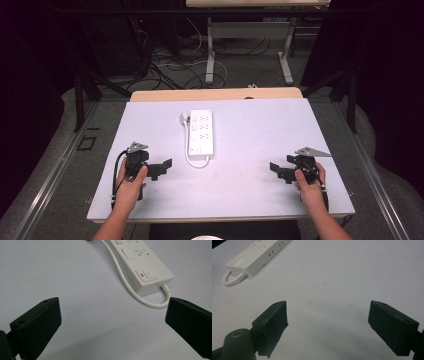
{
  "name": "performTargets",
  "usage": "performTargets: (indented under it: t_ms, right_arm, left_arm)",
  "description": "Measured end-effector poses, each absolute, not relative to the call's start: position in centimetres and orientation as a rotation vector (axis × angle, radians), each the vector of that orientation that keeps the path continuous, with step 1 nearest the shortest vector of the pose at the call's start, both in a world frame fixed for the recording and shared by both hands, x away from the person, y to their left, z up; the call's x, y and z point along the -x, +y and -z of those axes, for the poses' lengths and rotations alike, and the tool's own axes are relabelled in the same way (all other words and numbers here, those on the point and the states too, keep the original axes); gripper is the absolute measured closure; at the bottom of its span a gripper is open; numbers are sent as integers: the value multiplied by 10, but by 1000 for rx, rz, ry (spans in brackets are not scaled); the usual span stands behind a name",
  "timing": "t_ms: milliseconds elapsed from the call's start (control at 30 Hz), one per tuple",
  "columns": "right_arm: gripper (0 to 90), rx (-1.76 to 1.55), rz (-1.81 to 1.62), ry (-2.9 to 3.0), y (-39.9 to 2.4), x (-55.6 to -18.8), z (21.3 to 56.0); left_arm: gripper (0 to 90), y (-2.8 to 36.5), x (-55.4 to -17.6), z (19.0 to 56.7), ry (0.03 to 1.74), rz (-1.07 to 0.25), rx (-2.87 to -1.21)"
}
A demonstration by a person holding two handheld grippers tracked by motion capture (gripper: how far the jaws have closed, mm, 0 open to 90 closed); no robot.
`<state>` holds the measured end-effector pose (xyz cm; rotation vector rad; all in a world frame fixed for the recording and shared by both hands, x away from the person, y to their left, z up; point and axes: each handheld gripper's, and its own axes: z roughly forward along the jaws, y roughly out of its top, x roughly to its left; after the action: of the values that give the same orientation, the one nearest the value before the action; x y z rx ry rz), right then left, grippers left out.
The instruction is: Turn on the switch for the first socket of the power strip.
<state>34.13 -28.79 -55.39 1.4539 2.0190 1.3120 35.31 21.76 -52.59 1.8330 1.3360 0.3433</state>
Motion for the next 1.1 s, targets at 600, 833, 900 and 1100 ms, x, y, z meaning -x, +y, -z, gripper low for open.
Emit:
performTargets:
  t_ms: [600, 833, 900, 1100]
  right_arm:
    - [150, -1446, -1310, 2024, -288, -342, 554]
    - [150, -1446, -1312, 2023, -288, -342, 554]
    - [150, -1446, -1311, 2022, -288, -342, 554]
    - [150, -1453, -1312, 2020, -289, -343, 555]
  left_arm:
    - [4, 235, -363, 538, 1419, -356, -1802]
    - [3, 240, -366, 541, 1443, -355, -1798]
    - [4, 241, -367, 542, 1437, -356, -1805]
    - [4, 243, -369, 544, 1449, -359, -1789]
